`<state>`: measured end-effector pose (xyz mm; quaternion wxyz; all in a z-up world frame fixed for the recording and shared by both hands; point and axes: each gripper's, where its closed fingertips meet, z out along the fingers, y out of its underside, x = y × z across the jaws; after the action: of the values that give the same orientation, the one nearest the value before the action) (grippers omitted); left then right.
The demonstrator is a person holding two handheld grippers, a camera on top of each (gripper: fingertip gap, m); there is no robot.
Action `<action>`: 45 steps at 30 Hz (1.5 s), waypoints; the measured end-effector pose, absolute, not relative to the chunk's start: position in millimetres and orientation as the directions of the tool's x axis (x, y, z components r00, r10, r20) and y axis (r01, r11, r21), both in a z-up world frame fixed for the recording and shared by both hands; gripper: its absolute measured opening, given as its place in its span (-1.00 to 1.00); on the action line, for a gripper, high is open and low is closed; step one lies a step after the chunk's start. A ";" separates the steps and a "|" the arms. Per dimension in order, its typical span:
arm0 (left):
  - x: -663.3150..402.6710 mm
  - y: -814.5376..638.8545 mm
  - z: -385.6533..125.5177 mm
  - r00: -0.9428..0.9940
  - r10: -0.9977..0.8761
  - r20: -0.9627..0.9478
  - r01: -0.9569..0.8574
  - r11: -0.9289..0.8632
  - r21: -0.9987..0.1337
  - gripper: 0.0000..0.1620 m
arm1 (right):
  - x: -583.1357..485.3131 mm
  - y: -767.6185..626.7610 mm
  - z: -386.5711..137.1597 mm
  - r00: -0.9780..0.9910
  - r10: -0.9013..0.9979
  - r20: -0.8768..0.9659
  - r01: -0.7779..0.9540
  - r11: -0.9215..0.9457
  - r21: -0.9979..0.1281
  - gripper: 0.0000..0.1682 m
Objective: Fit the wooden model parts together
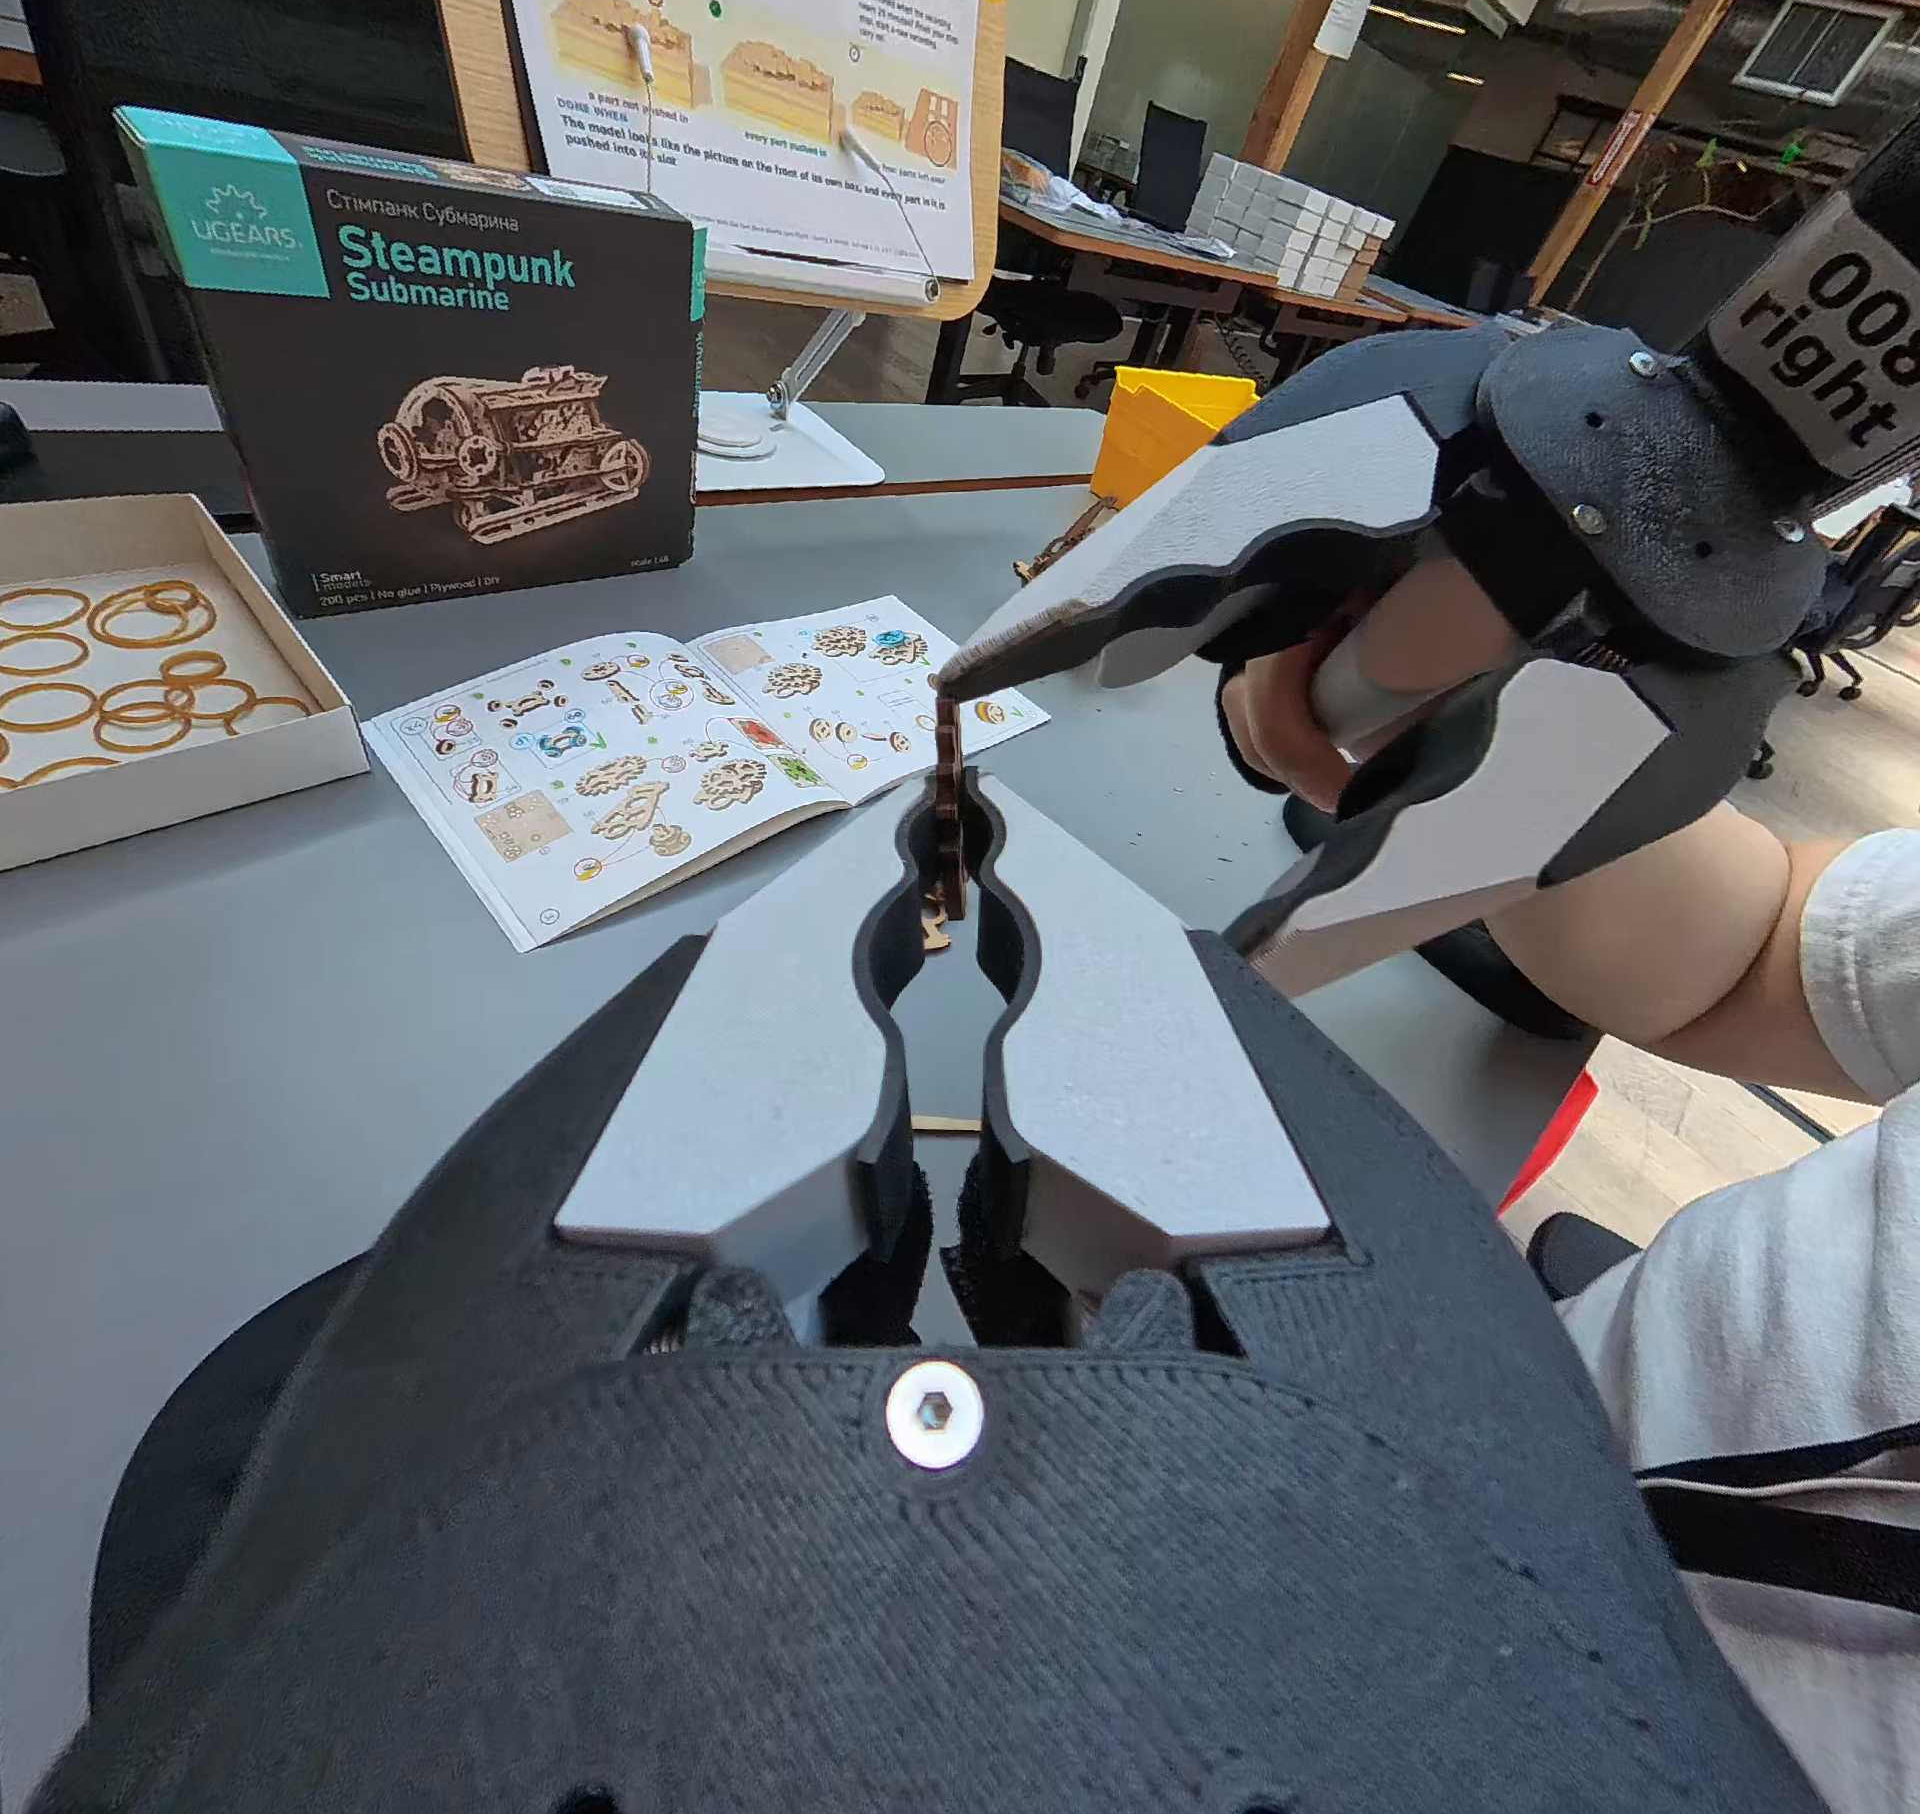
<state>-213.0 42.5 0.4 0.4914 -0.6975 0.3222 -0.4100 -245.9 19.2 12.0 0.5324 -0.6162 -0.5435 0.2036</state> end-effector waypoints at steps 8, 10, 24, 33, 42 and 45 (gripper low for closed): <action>-223.7 57.6 7.3 0.528 -0.809 0.259 0.036 -0.284 -0.958 -1.00 | -257.9 17.6 15.3 0.415 0.907 0.076 0.283 -0.049 -0.958 -0.25; -221.3 55.9 7.5 0.498 -0.827 0.260 0.021 -0.288 -0.957 -1.00 | -249.2 25.1 24.6 0.453 0.874 0.174 0.310 0.029 -0.950 -0.36; -207.6 55.6 2.3 0.530 -0.829 0.178 -0.059 -0.245 -0.968 -1.00 | -247.0 23.5 16.5 0.437 0.875 0.209 0.409 0.013 -0.913 -0.10; -208.6 54.0 3.4 0.537 -0.828 0.161 -0.064 -0.231 -0.971 -1.00 | -245.0 26.5 21.2 0.464 0.855 0.229 0.403 0.027 -0.915 -0.12; -206.3 55.0 -0.2 0.576 -0.816 0.042 -0.150 -0.156 -0.976 -1.00 | -245.2 27.4 15.9 0.479 0.859 0.180 0.404 -0.034 -0.914 -0.11; -206.2 57.6 -5.6 0.599 -0.801 -0.021 -0.209 -0.130 -0.969 -1.00 | -243.1 26.7 9.9 0.485 0.862 0.144 0.420 -0.086 -0.903 -0.09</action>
<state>-206.2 57.6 -5.6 0.5529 -0.7026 0.3593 -0.2676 -243.1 26.7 9.9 0.4989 -0.7026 -0.4563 0.2217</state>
